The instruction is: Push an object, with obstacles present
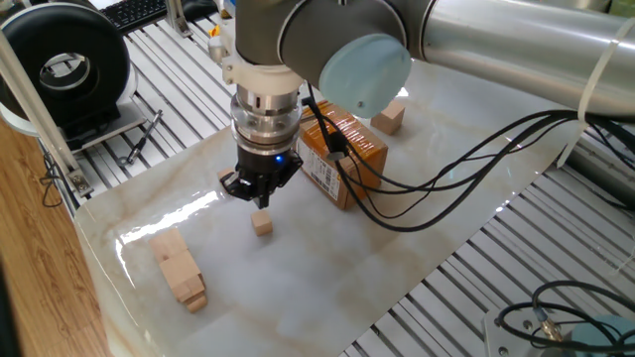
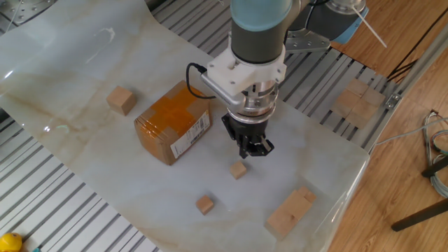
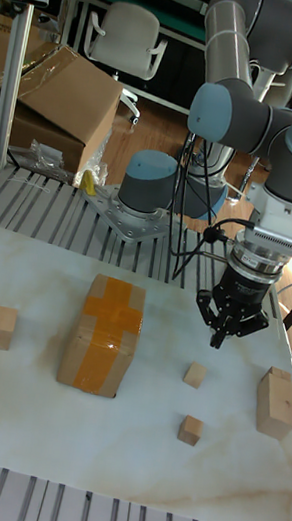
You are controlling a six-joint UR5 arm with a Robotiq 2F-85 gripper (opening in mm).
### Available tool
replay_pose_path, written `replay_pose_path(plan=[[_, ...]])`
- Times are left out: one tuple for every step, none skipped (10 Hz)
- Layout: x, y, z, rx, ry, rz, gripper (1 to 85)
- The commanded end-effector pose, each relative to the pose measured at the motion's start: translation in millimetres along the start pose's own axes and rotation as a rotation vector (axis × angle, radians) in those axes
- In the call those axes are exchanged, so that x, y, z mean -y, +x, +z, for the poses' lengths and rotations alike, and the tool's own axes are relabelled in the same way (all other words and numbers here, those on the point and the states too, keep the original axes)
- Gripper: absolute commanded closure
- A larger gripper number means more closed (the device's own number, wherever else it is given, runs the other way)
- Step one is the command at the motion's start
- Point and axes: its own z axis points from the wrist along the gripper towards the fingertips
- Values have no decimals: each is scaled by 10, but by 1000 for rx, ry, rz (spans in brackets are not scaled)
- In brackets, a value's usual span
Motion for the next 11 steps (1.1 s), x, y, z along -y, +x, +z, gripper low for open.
replay_pose_path(plan=[[-33,28,-60,-10,-11,14,727],[-40,106,-62,-40,-13,9,727],[-50,120,-63,-45,-17,6,727],[-28,108,-62,-41,-9,1,727],[-27,112,-62,-42,-8,1,723],[8,126,-63,-48,5,5,723],[17,133,-63,-50,9,0,723],[21,137,-64,-52,10,-17,723],[10,142,-64,-54,6,-11,723],[14,102,36,-43,12,-3,720],[19,86,206,-40,22,-1,717]])
